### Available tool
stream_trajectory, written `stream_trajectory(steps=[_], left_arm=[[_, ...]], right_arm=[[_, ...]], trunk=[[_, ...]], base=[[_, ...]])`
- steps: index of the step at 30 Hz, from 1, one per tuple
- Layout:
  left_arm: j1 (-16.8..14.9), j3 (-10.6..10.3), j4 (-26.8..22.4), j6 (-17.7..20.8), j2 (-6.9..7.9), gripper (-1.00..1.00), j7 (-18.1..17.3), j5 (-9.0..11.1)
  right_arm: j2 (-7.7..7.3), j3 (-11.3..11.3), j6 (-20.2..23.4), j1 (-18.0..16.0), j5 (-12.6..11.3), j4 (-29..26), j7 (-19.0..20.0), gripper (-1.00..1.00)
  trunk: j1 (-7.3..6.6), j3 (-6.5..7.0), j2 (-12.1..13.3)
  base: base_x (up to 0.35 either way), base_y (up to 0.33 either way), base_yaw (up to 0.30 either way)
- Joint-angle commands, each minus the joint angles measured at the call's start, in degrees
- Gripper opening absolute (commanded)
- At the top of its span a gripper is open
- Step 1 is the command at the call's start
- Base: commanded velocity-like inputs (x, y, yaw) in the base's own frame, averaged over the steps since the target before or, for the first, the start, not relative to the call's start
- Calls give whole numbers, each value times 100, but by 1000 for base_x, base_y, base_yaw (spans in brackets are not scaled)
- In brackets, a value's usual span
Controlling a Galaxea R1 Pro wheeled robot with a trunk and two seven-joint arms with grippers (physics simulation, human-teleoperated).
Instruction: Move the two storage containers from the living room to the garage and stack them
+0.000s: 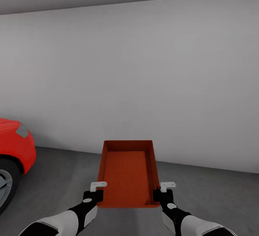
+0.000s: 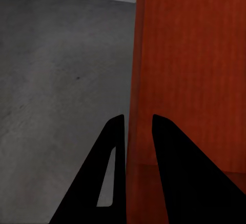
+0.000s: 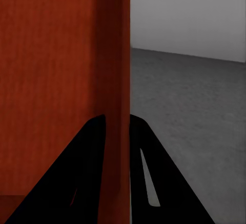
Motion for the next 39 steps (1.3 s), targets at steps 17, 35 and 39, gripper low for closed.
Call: stream_trajectory(steps=[17,35,39], left_arm=[[-6,241,-22,-317,146,-100,30,-90],[-6,241,-22,-327,146,-100,30,-90],[-6,241,-22,-327,142,-100,30,-91]], right_arm=[[-22,-275,3,-2,15,11,4,-100],[-22,-275,3,-2,15,11,5,-100],[-22,-275,3,-2,15,11,11,-100]], trunk=[[4,-9,-7],[4,-9,-7],[4,-9,-7]], base=[[320,20,-212],[321,0,-150],[321,0,79]])
